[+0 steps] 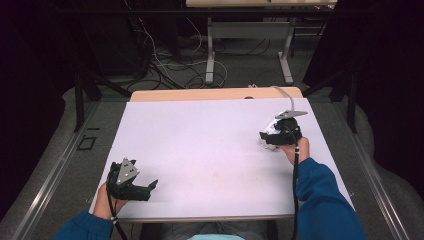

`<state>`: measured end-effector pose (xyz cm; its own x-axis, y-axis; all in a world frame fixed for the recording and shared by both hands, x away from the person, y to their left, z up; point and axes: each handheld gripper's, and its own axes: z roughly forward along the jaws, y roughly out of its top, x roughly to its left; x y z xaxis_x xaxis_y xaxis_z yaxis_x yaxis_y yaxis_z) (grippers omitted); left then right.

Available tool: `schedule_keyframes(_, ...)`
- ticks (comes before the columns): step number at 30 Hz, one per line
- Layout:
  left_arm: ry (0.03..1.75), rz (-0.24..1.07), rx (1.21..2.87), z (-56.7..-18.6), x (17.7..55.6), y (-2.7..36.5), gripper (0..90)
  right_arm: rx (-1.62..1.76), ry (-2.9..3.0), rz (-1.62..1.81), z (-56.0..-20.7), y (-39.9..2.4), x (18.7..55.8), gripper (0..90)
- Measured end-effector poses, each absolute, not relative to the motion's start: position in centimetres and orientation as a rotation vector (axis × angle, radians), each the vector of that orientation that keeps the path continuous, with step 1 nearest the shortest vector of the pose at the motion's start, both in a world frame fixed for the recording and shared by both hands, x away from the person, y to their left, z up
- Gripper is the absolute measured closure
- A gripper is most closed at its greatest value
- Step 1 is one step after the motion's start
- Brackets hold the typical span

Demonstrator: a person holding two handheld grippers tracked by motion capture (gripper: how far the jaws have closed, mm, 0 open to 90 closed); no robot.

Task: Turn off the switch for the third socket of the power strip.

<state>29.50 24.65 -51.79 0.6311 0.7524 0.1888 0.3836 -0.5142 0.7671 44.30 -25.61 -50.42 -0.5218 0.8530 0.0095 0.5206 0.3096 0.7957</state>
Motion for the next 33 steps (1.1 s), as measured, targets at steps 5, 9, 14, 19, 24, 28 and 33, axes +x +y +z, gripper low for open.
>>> schedule_keyframes(5,0.883,0.670,2.148,-51.8,29.5,24.7,1.1,1.195,2.193,1.077,-50.4,-25.4,43.7,17.3)
schedule_keyframes(9,0.883,0.671,2.146,-51.8,29.5,24.7,1.1,1.186,2.212,1.090,-50.1,-25.2,43.2,14.7)
schedule_keyframes(14,0.883,0.670,2.146,-51.8,29.5,24.7,1.1,1.179,2.216,1.113,-49.8,-25.3,42.0,10.9)
schedule_keyframes(19,0.883,0.674,2.146,-51.7,29.5,24.7,1.1,1.167,2.225,1.138,-49.6,-25.2,41.1,7.9)
schedule_keyframes(24,0.885,0.671,2.144,-51.8,29.5,24.7,1.1,1.117,2.244,1.144,-49.4,-25.0,40.1,4.7)
schedule_keyframes(28,0.883,0.676,2.148,-51.7,29.5,24.7,1.1,1.117,2.259,1.156,-49.3,-24.7,39.2,3.0)
schedule_keyframes(33,0.883,0.675,2.148,-51.8,29.5,24.7,1.1,1.101,2.266,1.160,-49.4,-24.4,38.3,2.3)
